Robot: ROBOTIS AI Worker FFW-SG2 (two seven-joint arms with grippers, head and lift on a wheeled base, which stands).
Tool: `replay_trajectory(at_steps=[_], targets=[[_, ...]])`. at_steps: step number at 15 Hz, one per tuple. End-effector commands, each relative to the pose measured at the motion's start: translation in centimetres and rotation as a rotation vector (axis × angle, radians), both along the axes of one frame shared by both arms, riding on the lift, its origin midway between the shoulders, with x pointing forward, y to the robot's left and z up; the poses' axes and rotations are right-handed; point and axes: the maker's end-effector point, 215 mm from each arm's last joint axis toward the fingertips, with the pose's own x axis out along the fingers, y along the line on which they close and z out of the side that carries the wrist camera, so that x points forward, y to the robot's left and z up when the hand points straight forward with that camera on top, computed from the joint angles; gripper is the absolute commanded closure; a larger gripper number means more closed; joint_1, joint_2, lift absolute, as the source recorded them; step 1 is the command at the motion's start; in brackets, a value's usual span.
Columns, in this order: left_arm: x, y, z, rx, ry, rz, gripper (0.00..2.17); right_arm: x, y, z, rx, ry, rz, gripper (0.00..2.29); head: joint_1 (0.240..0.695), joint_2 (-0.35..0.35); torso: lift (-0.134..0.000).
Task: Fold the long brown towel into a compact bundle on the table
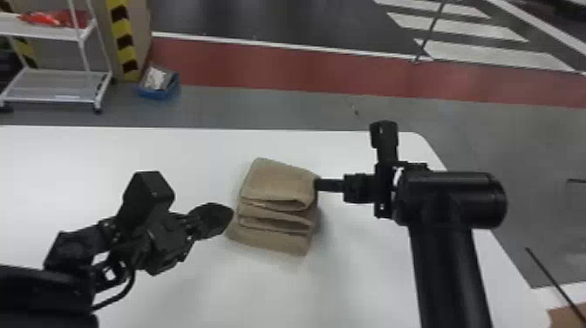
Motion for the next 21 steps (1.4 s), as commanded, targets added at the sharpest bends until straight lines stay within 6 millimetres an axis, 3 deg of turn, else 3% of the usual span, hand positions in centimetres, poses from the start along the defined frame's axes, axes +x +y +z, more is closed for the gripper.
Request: replay_trajectory(at_steps=[1, 6, 12, 14, 15, 16, 17, 19, 20, 21], targets=[[-0.2, 2.1, 0.4, -0.015, -0.001, 0.039, 2.06, 1.1, 1.7, -0.2, -0.003, -0.045, 0.053, 2.19, 0.695, -0.188, -0.125], [-0.4, 4.6, 0.8, -0.052, 0.005, 0.086, 2.06, 2.4, 3.4, -0.1, -0.017, -0.084, 0.115, 2.18, 0.695, -0.115, -0.125], [-0.6, 5.5, 1.1, -0.073, 0.000, 0.102, 2.06, 2.4, 5.2, -0.3, -0.029, -0.096, 0.182, 2.18, 0.695, -0.077, -0.125], [-0.4, 5.5, 1.5, -0.092, -0.003, 0.103, 2.06, 2.1, 4.0, 0.1, -0.074, -0.075, 0.172, 1.87, 0.695, -0.065, -0.125], [-0.4, 5.8, 1.7, -0.105, -0.002, 0.109, 2.05, 1.7, 2.8, 0.5, -0.093, -0.063, 0.147, 1.21, 0.695, -0.064, -0.125], [-0.4, 5.8, 2.3, -0.116, -0.012, 0.111, 1.94, 1.0, 2.0, 1.5, -0.078, -0.044, 0.124, 0.26, 0.695, -0.067, -0.125], [-0.6, 6.0, 2.2, -0.123, -0.006, 0.119, 1.55, 0.2, 1.2, 2.4, -0.075, -0.028, 0.096, 0.00, 0.695, -0.079, -0.125], [-1.0, 6.1, 3.8, -0.138, -0.036, 0.126, 0.14, -1.2, 0.6, 5.2, -0.135, -0.058, 0.071, 0.00, 0.695, -0.094, -0.125], [-1.3, 6.5, 4.3, -0.148, -0.044, 0.143, 0.00, -1.7, 1.5, 6.6, -0.156, -0.082, 0.097, 0.00, 0.695, -0.102, -0.125], [-1.7, 7.6, 5.0, -0.173, -0.056, 0.183, 0.01, -2.4, 3.7, 8.2, -0.192, -0.106, 0.150, 0.02, 0.695, -0.105, -0.125]])
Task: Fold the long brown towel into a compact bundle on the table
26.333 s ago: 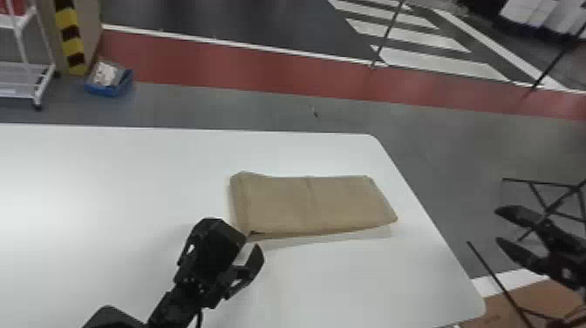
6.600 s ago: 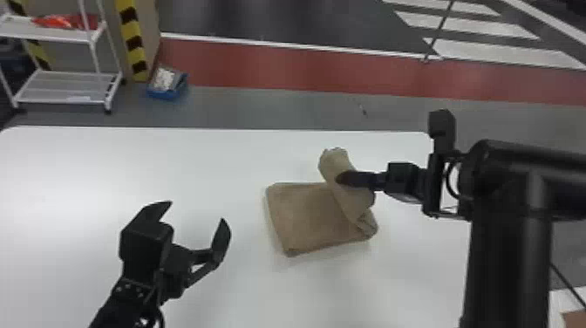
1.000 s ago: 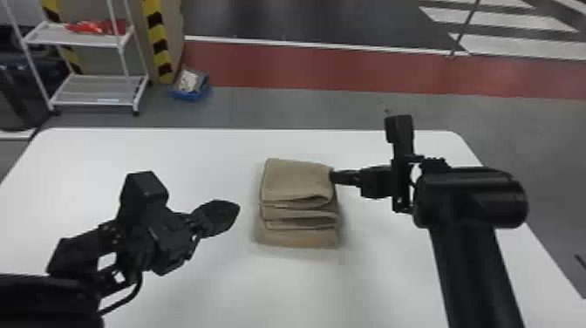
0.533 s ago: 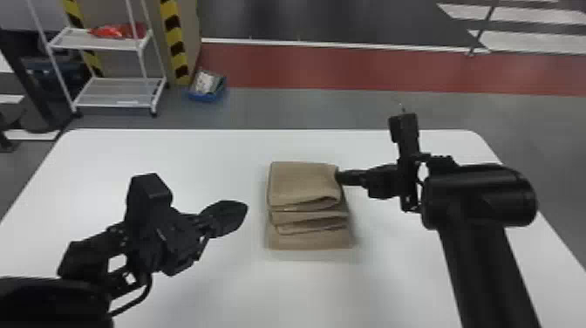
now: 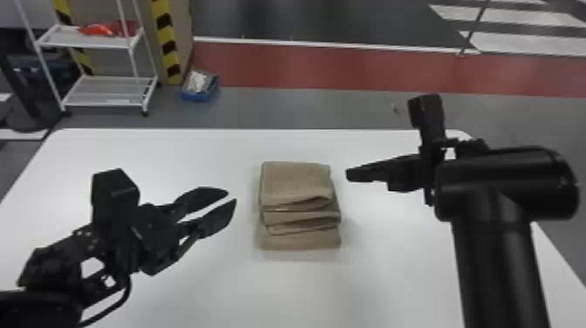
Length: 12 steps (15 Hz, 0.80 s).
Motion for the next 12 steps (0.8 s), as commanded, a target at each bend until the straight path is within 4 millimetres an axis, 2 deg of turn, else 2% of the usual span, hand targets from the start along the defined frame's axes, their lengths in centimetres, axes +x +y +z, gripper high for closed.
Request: replay_trajectory(at_steps=[1, 2, 3, 4, 6, 7, 8, 12], targets=[[-1.3, 2.1, 1.6, -0.075, -0.016, 0.074, 0.01, -1.3, 4.6, 3.2, -0.108, -0.063, 0.110, 0.02, 0.695, -0.100, -0.125], [-1.7, 3.5, 1.8, -0.102, -0.019, 0.125, 0.02, -1.7, 7.2, 4.2, -0.140, -0.082, 0.173, 0.03, 0.695, -0.085, -0.125], [-2.0, 5.0, 2.2, -0.127, -0.037, 0.179, 0.02, -1.9, 7.7, 4.4, -0.210, -0.094, 0.236, 0.04, 0.695, -0.030, -0.125], [-2.3, 6.6, 2.4, -0.131, -0.068, 0.230, 0.02, -2.2, 8.0, 4.2, -0.263, -0.092, 0.293, 0.04, 0.695, 0.007, -0.125], [-3.2, 9.0, 3.3, -0.158, -0.141, 0.339, 0.01, -3.8, 8.2, 2.5, -0.371, -0.074, 0.417, 0.06, 0.695, 0.059, -0.125], [-3.7, 9.6, 3.5, -0.180, -0.158, 0.382, 0.01, -4.3, 6.6, 1.8, -0.440, -0.066, 0.483, 0.06, 0.695, 0.081, -0.125], [-4.4, 9.7, 3.2, -0.190, -0.155, 0.394, 0.02, -4.3, 6.9, 2.0, -0.487, -0.097, 0.569, 0.06, 0.695, 0.109, -0.125], [-5.7, 8.3, 4.4, -0.223, -0.212, 0.404, 0.03, -2.7, 7.8, 0.7, -0.650, -0.169, 0.869, 0.07, 0.695, 0.107, -0.125]])
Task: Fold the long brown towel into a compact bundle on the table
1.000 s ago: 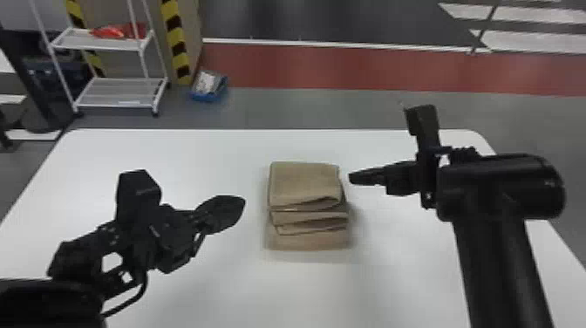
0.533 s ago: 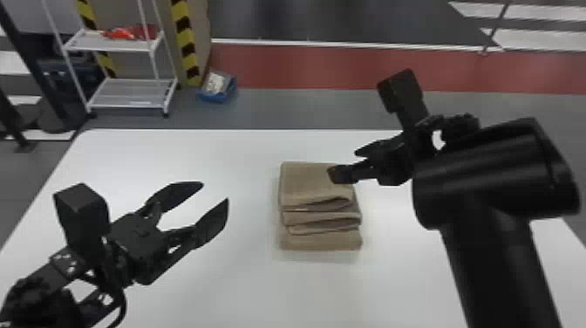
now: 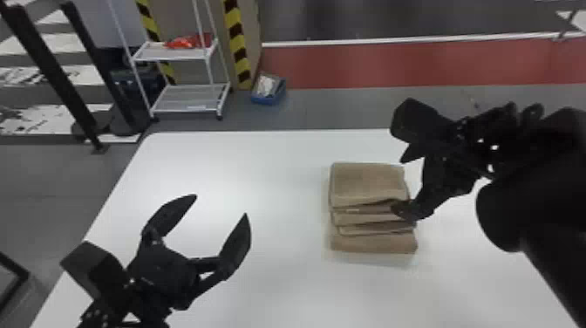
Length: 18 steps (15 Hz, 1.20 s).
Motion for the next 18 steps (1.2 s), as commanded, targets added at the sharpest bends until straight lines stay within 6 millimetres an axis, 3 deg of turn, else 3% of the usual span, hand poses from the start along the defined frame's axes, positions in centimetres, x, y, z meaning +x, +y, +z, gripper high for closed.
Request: replay_trajectory(at_steps=[1, 6, 10, 12, 15, 18], targets=[[-0.2, -1.1, 0.4, -0.020, -0.021, 0.011, 0.03, 1.2, 0.7, -0.5, -0.093, -0.059, 0.168, 0.07, 0.695, 0.105, -0.125], [0.0, -0.8, 0.0, -0.014, -0.023, 0.046, 0.03, 1.5, 2.3, -1.9, -0.189, -0.087, 0.354, 0.09, 0.695, 0.106, -0.125], [0.0, -0.2, 0.1, -0.030, -0.047, 0.069, 0.03, 1.4, 2.0, -3.0, -0.249, -0.078, 0.418, 0.10, 0.695, 0.120, -0.125], [-0.1, -0.1, 0.5, -0.043, -0.062, 0.072, 0.03, 1.9, 1.9, -3.2, -0.247, -0.065, 0.403, 0.15, 0.695, 0.122, -0.125], [-0.1, -0.4, 1.0, -0.053, -0.096, 0.073, 0.03, 1.7, 2.0, -5.0, -0.268, -0.022, 0.397, 0.29, 0.695, 0.123, -0.125], [-0.2, -0.5, 1.1, -0.054, -0.113, 0.073, 0.03, 1.8, 1.5, -5.6, -0.293, -0.012, 0.394, 0.29, 0.695, 0.120, -0.125]])
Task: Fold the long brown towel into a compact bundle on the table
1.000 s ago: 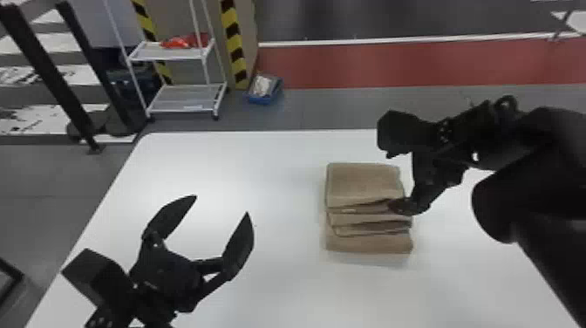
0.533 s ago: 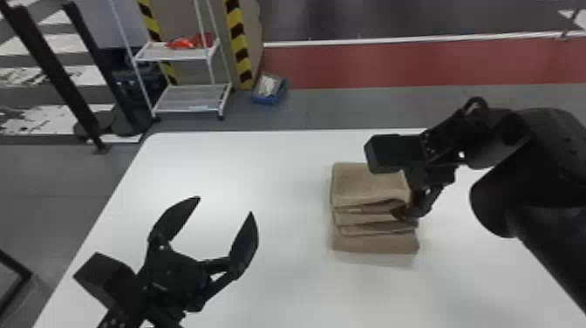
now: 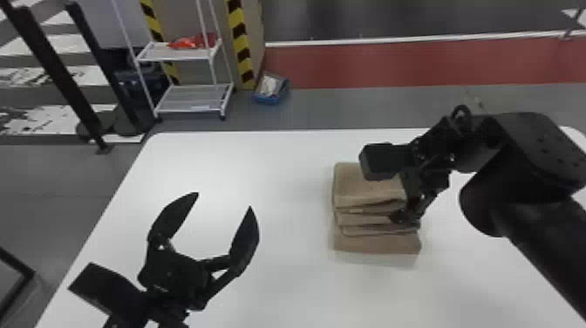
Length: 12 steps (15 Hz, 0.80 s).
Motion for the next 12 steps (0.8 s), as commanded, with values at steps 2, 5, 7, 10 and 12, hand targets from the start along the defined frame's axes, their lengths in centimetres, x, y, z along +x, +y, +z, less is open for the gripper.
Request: replay_trajectory(at_steps=[2, 5, 7, 10, 12], targets=[[0.0, 0.0, 0.1, -0.005, -0.009, 0.001, 0.03, 0.0, -0.3, -0.4, -0.019, 0.005, -0.002, 0.41, 0.695, 0.116, -0.125], [-0.1, -0.2, 0.2, -0.010, -0.012, -0.005, 0.03, 0.2, 0.0, -0.2, -0.004, 0.010, -0.022, 0.92, 0.695, 0.114, -0.125], [-0.1, -0.1, 0.0, -0.012, -0.008, -0.006, 0.03, 0.3, 0.0, 0.1, 0.014, 0.012, -0.029, 1.40, 0.695, 0.115, -0.125], [-0.2, -0.2, -0.1, -0.013, -0.007, -0.009, 0.03, -0.1, 0.2, 0.9, 0.050, -0.001, -0.034, 1.51, 0.695, 0.115, -0.125], [-0.2, -0.2, -0.1, -0.017, -0.006, -0.012, 0.03, -0.3, 0.6, 3.5, 0.112, -0.040, -0.045, 1.60, 0.695, 0.118, -0.125]])
